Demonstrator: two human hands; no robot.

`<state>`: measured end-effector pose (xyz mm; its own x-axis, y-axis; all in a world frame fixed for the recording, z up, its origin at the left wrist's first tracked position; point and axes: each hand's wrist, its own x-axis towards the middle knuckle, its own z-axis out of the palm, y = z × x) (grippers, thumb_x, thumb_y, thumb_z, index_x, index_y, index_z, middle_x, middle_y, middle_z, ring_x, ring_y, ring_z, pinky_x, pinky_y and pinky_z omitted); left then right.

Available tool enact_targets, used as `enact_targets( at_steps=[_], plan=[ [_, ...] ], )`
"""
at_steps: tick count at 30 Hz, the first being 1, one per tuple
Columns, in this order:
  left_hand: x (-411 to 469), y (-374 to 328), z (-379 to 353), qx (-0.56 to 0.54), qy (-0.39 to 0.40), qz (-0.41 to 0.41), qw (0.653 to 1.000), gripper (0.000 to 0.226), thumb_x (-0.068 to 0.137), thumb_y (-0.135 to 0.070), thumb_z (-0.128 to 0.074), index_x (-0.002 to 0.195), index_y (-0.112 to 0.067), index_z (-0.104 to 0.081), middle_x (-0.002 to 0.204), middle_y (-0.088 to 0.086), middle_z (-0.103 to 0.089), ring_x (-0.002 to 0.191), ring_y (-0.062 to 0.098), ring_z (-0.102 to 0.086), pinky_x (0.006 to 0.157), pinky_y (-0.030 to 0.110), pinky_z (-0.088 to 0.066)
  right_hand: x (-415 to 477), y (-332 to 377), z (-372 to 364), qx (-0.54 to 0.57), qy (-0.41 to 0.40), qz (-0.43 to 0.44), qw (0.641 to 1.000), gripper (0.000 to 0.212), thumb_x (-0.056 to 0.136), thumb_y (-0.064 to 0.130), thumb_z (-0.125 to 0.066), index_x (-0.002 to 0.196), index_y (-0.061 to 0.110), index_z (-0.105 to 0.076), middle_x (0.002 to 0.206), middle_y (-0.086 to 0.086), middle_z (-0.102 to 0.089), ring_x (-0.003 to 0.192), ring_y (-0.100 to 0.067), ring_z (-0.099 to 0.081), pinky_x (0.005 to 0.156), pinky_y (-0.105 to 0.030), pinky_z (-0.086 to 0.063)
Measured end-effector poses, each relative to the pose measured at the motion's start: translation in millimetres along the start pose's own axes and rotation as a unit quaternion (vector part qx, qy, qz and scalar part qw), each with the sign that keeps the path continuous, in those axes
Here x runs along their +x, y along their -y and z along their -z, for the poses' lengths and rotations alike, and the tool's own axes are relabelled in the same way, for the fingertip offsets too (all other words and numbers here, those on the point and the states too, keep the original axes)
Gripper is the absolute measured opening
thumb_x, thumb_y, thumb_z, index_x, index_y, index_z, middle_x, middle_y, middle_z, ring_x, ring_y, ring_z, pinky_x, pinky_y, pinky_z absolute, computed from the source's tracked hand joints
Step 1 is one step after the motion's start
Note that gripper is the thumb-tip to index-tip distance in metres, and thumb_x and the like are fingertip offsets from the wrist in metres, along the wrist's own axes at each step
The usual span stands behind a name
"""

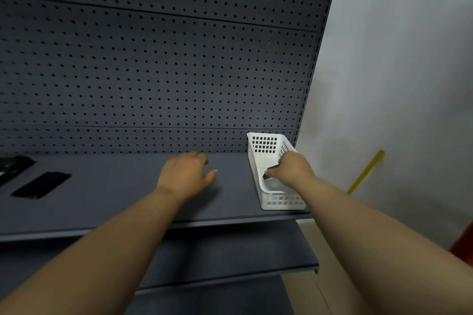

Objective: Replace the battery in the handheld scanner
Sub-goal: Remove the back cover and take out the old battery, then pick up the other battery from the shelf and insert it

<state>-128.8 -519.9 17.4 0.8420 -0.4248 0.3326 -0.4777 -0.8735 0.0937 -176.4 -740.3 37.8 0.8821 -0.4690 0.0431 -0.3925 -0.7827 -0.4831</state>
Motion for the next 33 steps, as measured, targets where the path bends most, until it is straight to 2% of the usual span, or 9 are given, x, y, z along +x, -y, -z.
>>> enact_targets(
  at_steps=[8, 13, 16, 18, 20, 23, 25, 30, 33],
  plan=[
    [-1, 4, 1, 0.012, 0.001, 0.013, 1.000, 0.046, 0.092, -0.047, -0.045, 0.123, -0.015, -0.054, 0.125, 0.006, -0.061, 0.113, 0.024, -0.057, 0.093, 0.034, -0.046, 7, -5, -10, -0.057, 0.019, -0.004, 0.998, 0.035, 0.080, 0.029, -0.067, 0.104, 0.004, -0.063, 0.107, -0.011, -0.068, 0.080, -0.022, -0.052, 0.066, -0.026, -0.040],
    [-2, 7, 3, 0.019, 0.001, 0.016, 1.000, 0.046, 0.092, -0.047, -0.045, 0.124, -0.016, -0.054, 0.124, 0.005, -0.061, 0.113, 0.023, -0.056, 0.093, 0.034, -0.046, 9, -2, -3, -0.127, 0.067, 0.004, 0.990, 0.040, 0.080, 0.031, -0.069, 0.110, 0.004, -0.062, 0.113, -0.010, -0.067, 0.104, -0.025, -0.063, 0.071, -0.027, -0.043],
    [-3, 11, 7, 0.022, -0.001, 0.021, 1.000, 0.045, 0.092, -0.047, -0.045, 0.124, -0.016, -0.053, 0.125, 0.004, -0.060, 0.115, 0.023, -0.055, 0.094, 0.034, -0.045, 10, 6, 4, -0.137, 0.060, 0.021, 0.988, 0.039, 0.082, 0.027, -0.068, 0.113, 0.004, -0.061, 0.114, -0.010, -0.066, 0.103, -0.026, -0.062, 0.076, -0.029, -0.046],
    [-3, 14, 10, 0.021, -0.005, 0.025, 0.999, 0.045, 0.092, -0.047, -0.045, 0.123, -0.016, -0.053, 0.125, 0.004, -0.060, 0.115, 0.023, -0.055, 0.094, 0.034, -0.044, 10, 14, 9, -0.137, 0.047, 0.034, 0.989, 0.029, 0.085, 0.026, -0.065, 0.103, 0.003, -0.062, 0.101, -0.012, -0.064, 0.089, -0.025, -0.057, 0.070, -0.027, -0.043],
    [-4, 17, 14, 0.021, -0.010, 0.026, 0.999, 0.045, 0.092, -0.046, -0.045, 0.124, -0.016, -0.053, 0.126, 0.004, -0.060, 0.115, 0.023, -0.055, 0.094, 0.035, -0.044, 9, 23, 14, -0.131, 0.020, 0.046, 0.990, 0.020, 0.087, 0.023, -0.062, 0.080, 0.005, -0.059, 0.083, -0.007, -0.056, 0.083, -0.024, -0.054, 0.064, -0.025, -0.039],
    [-7, 27, 22, 0.026, -0.012, 0.031, 0.999, 0.045, 0.092, -0.046, -0.045, 0.124, -0.015, -0.053, 0.125, 0.005, -0.060, 0.114, 0.024, -0.056, 0.093, 0.036, -0.044, 7, 39, 17, -0.101, -0.019, 0.063, 0.993, 0.038, 0.087, 0.022, -0.061, 0.059, 0.011, -0.038, 0.061, 0.000, -0.041, 0.077, -0.025, -0.051, 0.047, -0.024, -0.031],
    [-7, 35, 26, 0.033, -0.015, 0.037, 0.999, 0.045, 0.092, -0.046, -0.044, 0.124, -0.014, -0.053, 0.123, 0.006, -0.061, 0.112, 0.025, -0.057, 0.092, 0.036, -0.045, 3, 54, 15, -0.091, -0.022, 0.077, 0.993, 0.043, 0.087, 0.023, -0.062, 0.056, 0.012, -0.034, 0.058, -0.001, -0.038, 0.069, -0.024, -0.048, 0.048, -0.026, -0.028],
    [-12, 65, 36, 0.035, -0.018, 0.041, 0.998, 0.044, 0.092, -0.046, -0.045, 0.123, -0.015, -0.053, 0.122, 0.006, -0.061, 0.111, 0.025, -0.057, 0.091, 0.037, -0.046, -8, 97, -6, -0.085, 0.010, 0.105, 0.991, 0.025, 0.085, 0.028, -0.063, 0.075, 0.006, -0.056, 0.081, -0.010, -0.057, 0.086, -0.028, -0.056, 0.067, -0.028, -0.042],
    [-17, 93, 39, 0.040, -0.016, 0.042, 0.998, 0.045, 0.092, -0.046, -0.045, 0.124, -0.015, -0.053, 0.122, 0.006, -0.062, 0.111, 0.025, -0.058, 0.091, 0.037, -0.046, -14, 128, -23, -0.083, 0.016, 0.115, 0.990, 0.037, 0.087, 0.028, -0.063, 0.113, 0.003, -0.063, 0.113, -0.013, -0.065, 0.106, -0.030, -0.061, 0.085, -0.032, -0.049]
  ],
)
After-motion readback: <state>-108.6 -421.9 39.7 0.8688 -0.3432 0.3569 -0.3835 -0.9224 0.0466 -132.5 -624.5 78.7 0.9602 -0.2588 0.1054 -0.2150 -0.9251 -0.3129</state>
